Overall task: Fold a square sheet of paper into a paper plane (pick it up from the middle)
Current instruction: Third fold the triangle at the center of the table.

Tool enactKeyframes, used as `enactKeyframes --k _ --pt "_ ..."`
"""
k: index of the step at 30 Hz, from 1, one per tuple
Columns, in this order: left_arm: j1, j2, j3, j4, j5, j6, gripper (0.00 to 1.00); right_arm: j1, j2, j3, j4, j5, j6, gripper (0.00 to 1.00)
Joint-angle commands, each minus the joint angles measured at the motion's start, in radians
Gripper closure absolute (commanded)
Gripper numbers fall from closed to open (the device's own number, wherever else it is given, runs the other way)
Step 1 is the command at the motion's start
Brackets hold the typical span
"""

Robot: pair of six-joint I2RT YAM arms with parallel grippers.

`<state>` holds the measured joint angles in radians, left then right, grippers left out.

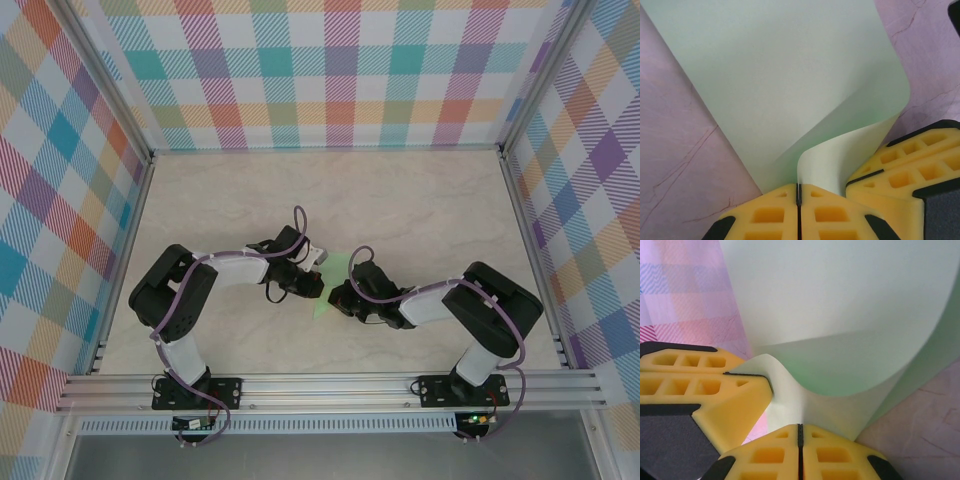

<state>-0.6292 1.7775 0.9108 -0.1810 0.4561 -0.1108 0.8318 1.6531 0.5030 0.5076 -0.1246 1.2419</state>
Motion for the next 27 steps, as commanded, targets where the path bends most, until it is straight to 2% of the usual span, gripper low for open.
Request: enactKeyframes --k 1,10,18,27 --pt "-0.003 0.068 -0.022 -0.077 -0.039 0.022 0.93 -0.006 0.002 -0.011 -0.016 -0.010 -0.010 0.91" --pt "-0.003 0.072 -0.020 -0.078 -0.039 0.022 0.93 -0.070 -0.153 0.013 -0.131 -0.044 -0.097 0.90" --pt "-0.003 0.074 -0.019 -0.080 -0.036 0.023 0.93 -0.130 -0.110 0.010 -0.064 -0.111 -0.110 0.90" --pt "-0.003 0.071 -0.021 -0.082 -0.037 0.025 0.93 -0.138 -0.023 0.025 -0.034 -0.126 -0.106 0.89"
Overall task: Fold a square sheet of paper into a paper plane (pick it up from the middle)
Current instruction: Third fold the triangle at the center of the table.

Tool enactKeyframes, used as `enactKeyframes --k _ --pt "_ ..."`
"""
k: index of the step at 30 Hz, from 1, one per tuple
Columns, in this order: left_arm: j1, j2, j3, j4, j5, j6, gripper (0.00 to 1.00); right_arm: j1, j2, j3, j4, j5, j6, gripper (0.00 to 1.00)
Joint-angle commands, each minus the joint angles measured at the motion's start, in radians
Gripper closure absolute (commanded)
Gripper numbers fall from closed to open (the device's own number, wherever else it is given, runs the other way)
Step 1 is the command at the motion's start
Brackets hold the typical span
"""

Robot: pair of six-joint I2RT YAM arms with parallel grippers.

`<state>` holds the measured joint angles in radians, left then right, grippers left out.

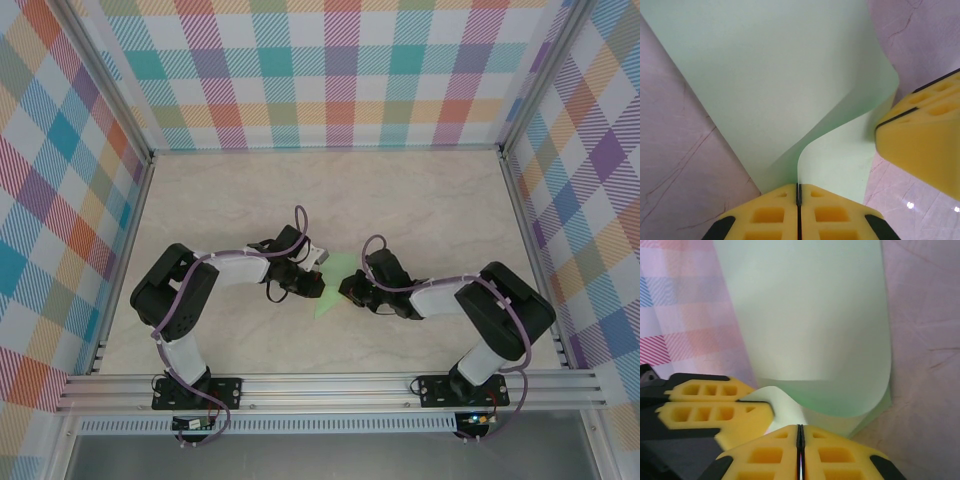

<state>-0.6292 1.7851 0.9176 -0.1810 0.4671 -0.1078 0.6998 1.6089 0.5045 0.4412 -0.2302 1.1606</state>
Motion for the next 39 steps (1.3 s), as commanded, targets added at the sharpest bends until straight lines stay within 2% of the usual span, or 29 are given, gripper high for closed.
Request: enactKeyframes --k 1,7,10,15,21,32,39 --pt "-0.003 0.065 -0.028 -0.083 -0.048 0.021 0.93 -0.008 0.029 0.020 0.030 -0.014 -0.025 0.89" --pt "-0.002 0.065 -0.026 -0.084 -0.051 0.022 0.93 -0.011 0.033 0.007 -0.047 0.027 -0.001 0.89" --pt "-0.003 0.066 -0.026 -0.086 -0.051 0.022 0.93 -0.025 -0.015 0.001 -0.019 0.000 0.022 0.88" --pt "-0.003 0.067 -0.026 -0.087 -0.050 0.022 0.93 -0.032 -0.089 0.072 -0.141 0.005 -0.054 0.87" --pt "-0.003 0.063 -0.028 -0.088 -0.051 0.022 0.93 -0.077 -0.042 0.069 -0.117 -0.055 -0.082 0.87" --pt "-0.003 0.066 -0.026 -0.089 -0.051 0.022 0.93 -0.102 0.032 0.029 -0.121 -0.027 -0.093 0.88" --pt "-0.003 0.068 -0.028 -0.087 -0.053 0.023 0.93 -0.134 -0.044 0.066 -0.152 -0.088 -0.108 0.87"
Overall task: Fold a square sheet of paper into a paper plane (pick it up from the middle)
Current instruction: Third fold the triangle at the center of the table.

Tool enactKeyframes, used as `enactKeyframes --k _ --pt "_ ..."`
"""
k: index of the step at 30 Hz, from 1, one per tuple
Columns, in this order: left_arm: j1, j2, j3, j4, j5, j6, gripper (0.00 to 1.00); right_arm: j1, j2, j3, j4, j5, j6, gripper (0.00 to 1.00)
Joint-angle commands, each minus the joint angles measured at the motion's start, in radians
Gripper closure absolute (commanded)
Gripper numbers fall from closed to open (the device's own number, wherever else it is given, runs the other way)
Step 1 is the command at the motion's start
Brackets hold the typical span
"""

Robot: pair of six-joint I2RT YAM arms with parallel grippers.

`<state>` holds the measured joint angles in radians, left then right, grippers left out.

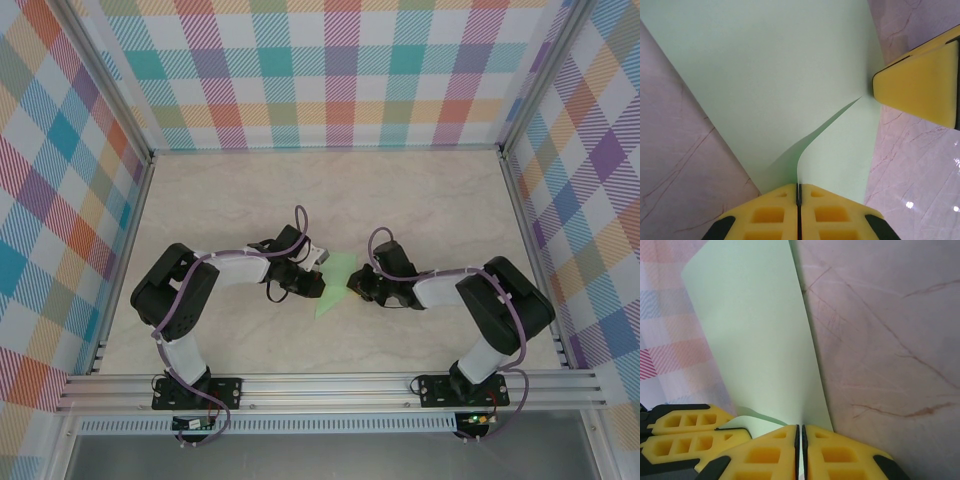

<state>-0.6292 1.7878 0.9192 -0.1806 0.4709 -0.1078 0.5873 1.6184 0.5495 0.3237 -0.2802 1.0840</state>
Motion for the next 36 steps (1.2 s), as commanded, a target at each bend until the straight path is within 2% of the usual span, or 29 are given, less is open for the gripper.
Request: enactKeyframes --k 1,5,16,21,27,32,36 --pt "-0.003 0.067 -0.029 -0.089 -0.057 0.023 0.93 -0.029 -0.079 0.037 -0.067 -0.037 -0.045 0.87" --pt "-0.003 0.071 -0.028 -0.088 -0.054 0.022 0.93 -0.058 -0.112 0.044 -0.101 -0.047 -0.084 0.86" --pt "-0.003 0.074 -0.028 -0.089 -0.053 0.022 0.93 -0.063 0.020 0.045 0.016 -0.153 -0.071 0.87" --pt "-0.003 0.074 -0.027 -0.089 -0.054 0.022 0.93 -0.064 0.064 0.031 -0.010 -0.112 -0.073 0.87" --pt "-0.003 0.071 -0.031 -0.088 -0.052 0.020 0.93 -0.061 -0.009 0.066 -0.155 -0.047 -0.137 0.86" --pt "-0.003 0.072 -0.029 -0.089 -0.051 0.019 0.93 -0.061 -0.111 0.090 -0.175 -0.089 -0.168 0.85" --pt "-0.003 0.073 -0.028 -0.089 -0.052 0.019 0.93 -0.041 -0.097 0.102 -0.147 -0.118 -0.150 0.86"
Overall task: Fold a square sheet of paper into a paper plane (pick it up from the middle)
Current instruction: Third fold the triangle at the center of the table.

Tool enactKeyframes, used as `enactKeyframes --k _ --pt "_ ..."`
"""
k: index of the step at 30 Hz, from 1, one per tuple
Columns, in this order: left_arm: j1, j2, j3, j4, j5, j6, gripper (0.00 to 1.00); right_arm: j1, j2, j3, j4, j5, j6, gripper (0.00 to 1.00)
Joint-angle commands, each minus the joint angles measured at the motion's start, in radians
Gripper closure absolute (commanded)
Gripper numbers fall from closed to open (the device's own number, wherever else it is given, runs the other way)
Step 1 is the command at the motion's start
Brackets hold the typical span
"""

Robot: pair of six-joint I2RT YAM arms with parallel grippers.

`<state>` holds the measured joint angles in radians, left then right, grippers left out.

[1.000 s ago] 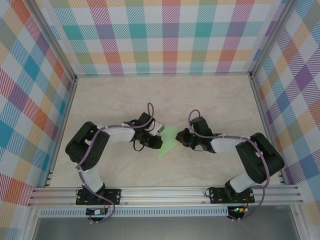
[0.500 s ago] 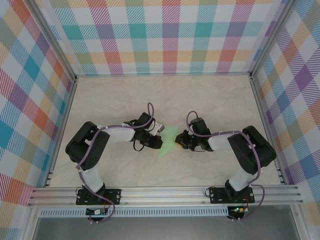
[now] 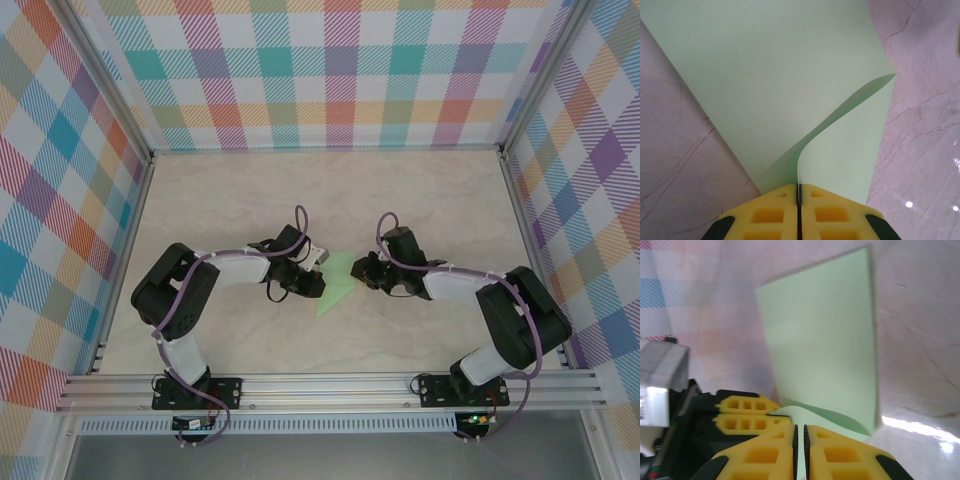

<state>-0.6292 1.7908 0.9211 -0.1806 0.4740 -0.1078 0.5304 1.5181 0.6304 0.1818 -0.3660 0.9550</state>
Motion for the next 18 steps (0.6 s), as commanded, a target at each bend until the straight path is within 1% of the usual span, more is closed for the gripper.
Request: enactKeyframes --k 1,5,8,14,18 --pt "-0.003 0.070 -0.030 -0.088 -0.055 0.018 0.93 0.025 0.016 0.025 -0.004 -0.032 -0.020 0.86" --pt "-0.003 0.067 -0.030 -0.089 -0.057 0.017 0.92 0.043 0.065 0.040 -0.003 -0.017 -0.019 0.87" --pt "-0.003 0.067 -0.028 -0.088 -0.055 0.016 0.92 0.060 0.119 0.068 -0.006 -0.036 -0.042 0.88" --pt "-0.003 0.061 -0.031 -0.088 -0.054 0.009 0.91 0.065 0.187 0.069 -0.041 0.025 -0.043 0.90" --pt "-0.003 0.009 -0.035 -0.089 -0.047 -0.039 0.84 0.065 0.189 0.048 -0.064 0.061 -0.044 0.91"
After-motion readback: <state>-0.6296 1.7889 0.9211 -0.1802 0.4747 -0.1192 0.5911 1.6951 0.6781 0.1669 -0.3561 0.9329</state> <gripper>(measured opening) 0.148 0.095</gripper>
